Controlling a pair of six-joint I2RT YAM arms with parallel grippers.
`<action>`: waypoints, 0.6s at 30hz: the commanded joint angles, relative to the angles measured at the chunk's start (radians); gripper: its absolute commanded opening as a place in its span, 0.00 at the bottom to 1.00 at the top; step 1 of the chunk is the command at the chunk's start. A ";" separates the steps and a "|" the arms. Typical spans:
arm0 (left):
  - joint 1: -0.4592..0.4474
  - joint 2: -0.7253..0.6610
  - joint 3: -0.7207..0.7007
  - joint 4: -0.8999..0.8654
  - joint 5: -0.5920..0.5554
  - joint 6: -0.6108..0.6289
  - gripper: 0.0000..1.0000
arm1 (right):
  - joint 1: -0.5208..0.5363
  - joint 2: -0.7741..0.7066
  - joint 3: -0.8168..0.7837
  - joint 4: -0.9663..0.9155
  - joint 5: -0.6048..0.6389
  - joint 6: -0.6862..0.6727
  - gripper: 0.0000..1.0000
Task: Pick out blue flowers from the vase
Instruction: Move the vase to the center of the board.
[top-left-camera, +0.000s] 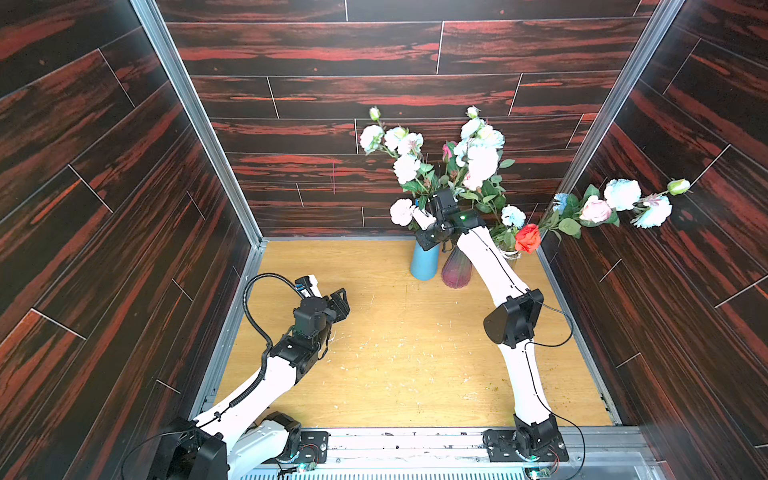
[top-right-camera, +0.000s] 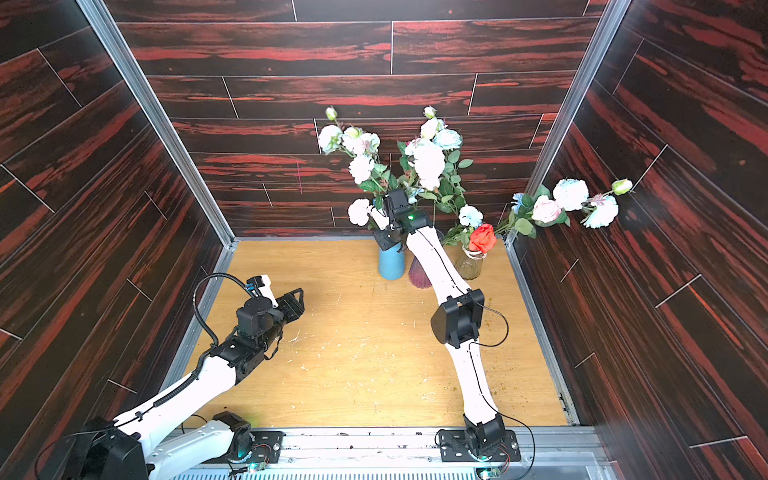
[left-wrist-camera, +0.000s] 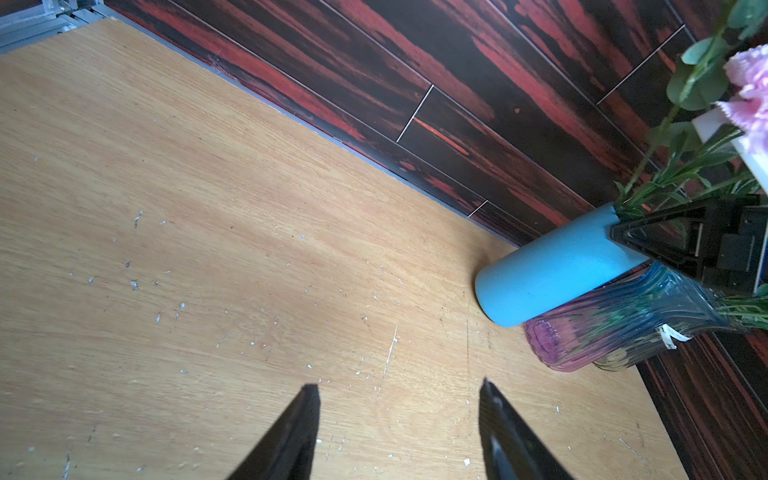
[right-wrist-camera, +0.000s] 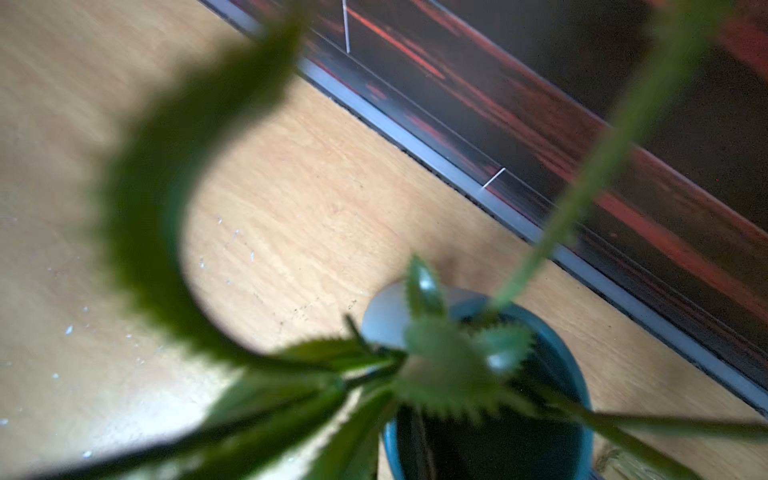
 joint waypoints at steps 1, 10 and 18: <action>0.004 -0.001 0.029 -0.002 -0.004 0.016 0.63 | 0.016 -0.001 0.006 -0.108 -0.063 0.021 0.12; 0.004 -0.008 0.025 -0.002 -0.009 0.015 0.62 | 0.058 -0.068 -0.007 -0.120 -0.122 0.040 0.04; 0.003 -0.017 0.017 0.003 -0.012 0.013 0.62 | 0.077 -0.119 -0.009 -0.128 -0.132 0.061 0.00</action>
